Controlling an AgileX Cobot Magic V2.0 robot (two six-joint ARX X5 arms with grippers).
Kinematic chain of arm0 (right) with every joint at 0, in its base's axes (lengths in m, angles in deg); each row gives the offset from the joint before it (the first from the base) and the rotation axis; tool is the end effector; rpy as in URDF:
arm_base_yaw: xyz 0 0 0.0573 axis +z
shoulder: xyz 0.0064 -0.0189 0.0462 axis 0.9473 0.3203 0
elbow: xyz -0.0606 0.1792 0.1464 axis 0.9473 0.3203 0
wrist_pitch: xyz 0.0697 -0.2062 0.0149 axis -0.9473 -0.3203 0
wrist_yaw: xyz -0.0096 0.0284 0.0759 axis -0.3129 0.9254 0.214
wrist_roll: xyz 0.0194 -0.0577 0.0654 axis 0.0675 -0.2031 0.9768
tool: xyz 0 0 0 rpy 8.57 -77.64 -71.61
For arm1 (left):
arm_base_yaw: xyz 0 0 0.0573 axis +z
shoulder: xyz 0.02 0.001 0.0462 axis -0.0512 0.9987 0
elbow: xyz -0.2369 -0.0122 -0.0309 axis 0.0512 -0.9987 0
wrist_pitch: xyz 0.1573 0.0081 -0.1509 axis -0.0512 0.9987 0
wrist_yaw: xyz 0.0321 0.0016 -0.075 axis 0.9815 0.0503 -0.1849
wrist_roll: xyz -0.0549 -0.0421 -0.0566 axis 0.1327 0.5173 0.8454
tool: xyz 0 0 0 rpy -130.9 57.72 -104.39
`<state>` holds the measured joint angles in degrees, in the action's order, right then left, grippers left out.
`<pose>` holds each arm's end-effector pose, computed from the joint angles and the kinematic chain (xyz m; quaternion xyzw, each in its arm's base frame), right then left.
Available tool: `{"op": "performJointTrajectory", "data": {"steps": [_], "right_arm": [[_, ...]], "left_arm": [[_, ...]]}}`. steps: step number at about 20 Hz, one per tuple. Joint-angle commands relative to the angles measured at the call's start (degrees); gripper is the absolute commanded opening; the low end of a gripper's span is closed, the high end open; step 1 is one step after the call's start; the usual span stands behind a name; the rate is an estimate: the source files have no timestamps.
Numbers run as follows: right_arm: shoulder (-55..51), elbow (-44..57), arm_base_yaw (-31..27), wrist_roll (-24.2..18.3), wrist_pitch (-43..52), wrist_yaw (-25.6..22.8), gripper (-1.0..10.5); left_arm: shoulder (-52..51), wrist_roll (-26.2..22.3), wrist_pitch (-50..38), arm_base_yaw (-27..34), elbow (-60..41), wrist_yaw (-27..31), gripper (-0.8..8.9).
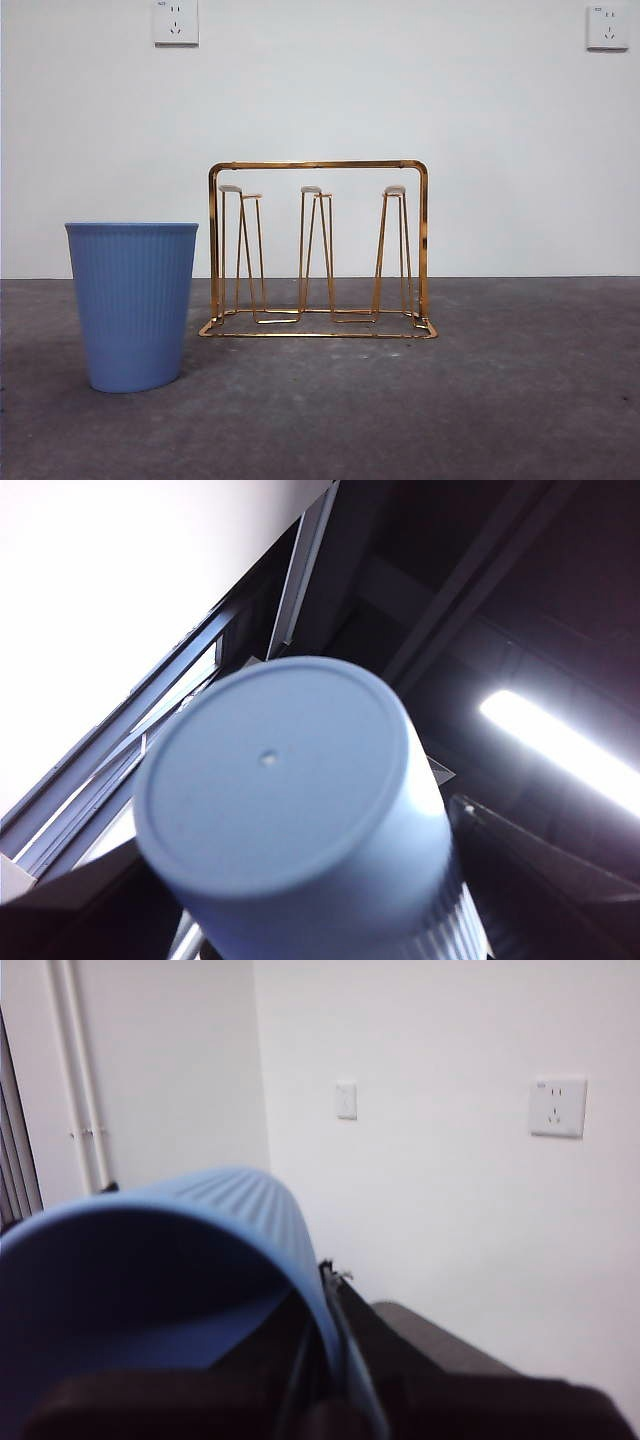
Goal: Pick up cup 1,put cup 1 in the cup rack,pick up cup 2,put cup 2 in the cup rack
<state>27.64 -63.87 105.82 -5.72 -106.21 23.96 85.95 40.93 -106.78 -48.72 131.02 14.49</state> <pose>0.1669 0.1525 0.4801 0.0257 -0.0556 0.4881 0.8706 0.1794 -0.2152 0.4532 -0.4907 -0.1213 -0.6125 0.6077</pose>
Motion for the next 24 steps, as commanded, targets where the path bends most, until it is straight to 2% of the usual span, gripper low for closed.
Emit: {"op": "performJointTrajectory", "data": {"steps": [1, 6, 13, 19, 22, 24], "right_arm": [[0.44, 0.24, 0.07, 0.22, -2.38, -0.81, 0.1], [-0.35, 0.17, -0.02, -0.50, -7.58, -4.20, 2.0], [-3.30, 0.17, -0.02, -5.38, -16.04, -10.27, 2.0], [-6.84, 0.17, -0.02, -7.78, -27.87, -19.78, 2.0], [-8.52, 0.17, -0.02, -8.44, -34.88, -25.42, 2.0], [-9.60, 0.17, -0.02, -8.61, -39.47, -28.35, 2.0]], "left_arm": [[0.22, -2.91, 0.11, 0.11, 0.02, -0.55, -0.08], [0.20, -2.91, 0.79, 1.18, 0.02, -2.10, -0.07], [0.07, -5.29, 6.23, 2.75, 0.02, -3.23, -0.07], [-0.24, -7.37, 10.12, 4.63, 0.02, -5.33, -0.07], [-1.05, -11.13, 15.76, 5.44, 0.02, -5.92, -0.07], [-2.01, -15.96, 22.64, 5.77, 0.04, -5.70, -0.07]]}}
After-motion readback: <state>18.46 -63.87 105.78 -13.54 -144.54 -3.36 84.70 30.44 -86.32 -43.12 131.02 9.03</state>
